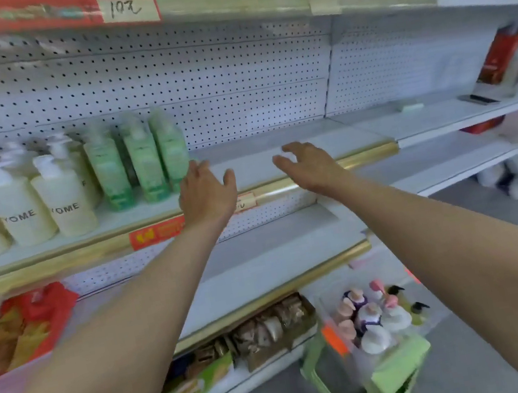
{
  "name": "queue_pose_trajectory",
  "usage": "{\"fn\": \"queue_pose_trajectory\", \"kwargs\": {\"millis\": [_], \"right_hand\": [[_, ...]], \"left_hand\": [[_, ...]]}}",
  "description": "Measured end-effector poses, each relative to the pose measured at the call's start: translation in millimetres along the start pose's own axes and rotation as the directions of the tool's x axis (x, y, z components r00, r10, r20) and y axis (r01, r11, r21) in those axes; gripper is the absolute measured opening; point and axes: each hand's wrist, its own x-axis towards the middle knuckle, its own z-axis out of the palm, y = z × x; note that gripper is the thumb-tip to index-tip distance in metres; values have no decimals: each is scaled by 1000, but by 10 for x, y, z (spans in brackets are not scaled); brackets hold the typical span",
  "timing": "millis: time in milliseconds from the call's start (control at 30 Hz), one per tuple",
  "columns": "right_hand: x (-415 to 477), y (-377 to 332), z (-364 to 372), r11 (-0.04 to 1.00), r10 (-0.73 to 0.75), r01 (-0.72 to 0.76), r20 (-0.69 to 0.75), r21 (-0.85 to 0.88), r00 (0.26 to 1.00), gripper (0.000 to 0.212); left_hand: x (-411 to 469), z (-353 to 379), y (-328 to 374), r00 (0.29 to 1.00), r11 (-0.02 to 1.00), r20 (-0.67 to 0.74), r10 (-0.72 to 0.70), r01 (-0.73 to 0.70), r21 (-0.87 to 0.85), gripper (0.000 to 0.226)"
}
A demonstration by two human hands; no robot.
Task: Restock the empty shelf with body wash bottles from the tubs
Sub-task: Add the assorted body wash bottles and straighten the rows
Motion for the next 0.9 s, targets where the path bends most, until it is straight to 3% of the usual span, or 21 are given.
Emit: {"fn": "queue_pose_trajectory", "kwargs": {"millis": [300, 500, 767, 867, 900], "right_hand": [[-980, 1304, -201, 946, 321, -318, 40, -66, 946, 51], [-1283, 2138, -37, 881, 472, -472, 138, -38, 871, 61], [-1151, 3316, 570, 847, 502, -531, 364, -26, 784, 58], [-1075, 3868, 778, 857, 460, -515, 482, -22, 746, 47], [-1061, 4054, 837, 854, 457, -520, 514, -24, 726, 53]], "left_hand": [[-913, 988, 298, 950, 990, 305, 67, -25, -139, 61], [-1363, 1688, 228, 877, 981, 479, 39, 56, -183, 66], [-1731, 2777, 44, 811, 968, 561, -165, 242, -65, 55], [-1916, 3221, 76, 747, 924, 592, -304, 383, -10, 48], [-1996, 3347, 105, 716, 896, 604, -350, 445, -8, 49]]}}
